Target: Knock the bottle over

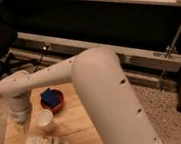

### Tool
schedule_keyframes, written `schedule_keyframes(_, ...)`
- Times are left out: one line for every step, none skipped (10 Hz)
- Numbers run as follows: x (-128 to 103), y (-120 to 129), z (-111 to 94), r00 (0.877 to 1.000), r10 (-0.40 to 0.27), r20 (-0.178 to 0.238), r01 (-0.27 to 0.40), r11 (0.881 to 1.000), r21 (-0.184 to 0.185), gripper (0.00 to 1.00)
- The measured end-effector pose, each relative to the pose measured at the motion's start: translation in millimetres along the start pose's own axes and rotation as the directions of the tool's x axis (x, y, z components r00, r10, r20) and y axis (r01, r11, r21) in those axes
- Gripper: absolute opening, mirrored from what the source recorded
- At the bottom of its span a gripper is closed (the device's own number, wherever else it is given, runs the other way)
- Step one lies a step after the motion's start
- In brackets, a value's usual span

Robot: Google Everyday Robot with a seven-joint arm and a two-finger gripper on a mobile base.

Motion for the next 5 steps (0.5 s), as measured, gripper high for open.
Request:
schedule_keyframes(4.5, -7.6, -9.9, 0.998, 0.024, 0.052, -0.024, 1.0, -0.012, 0.03)
schedule_keyframes(5.9, -10.0, -13.6, 0.997, 0.033, 0.071, -0.032, 0.999, -0.016, 0.11)
schedule_keyframes(5.7, -9.9, -13.9, 0.997, 0.033, 0.073, -0.032, 0.999, -0.017, 0.22)
schedule_keyframes(4.8, -8.8, -13.4, 0.997, 0.03, 0.072, -0.029, 0.999, -0.017, 0.31)
schedule_keyframes(4.8, -8.9, -13.5, 0.997, 0.03, 0.072, -0.029, 0.999, -0.017, 0.42)
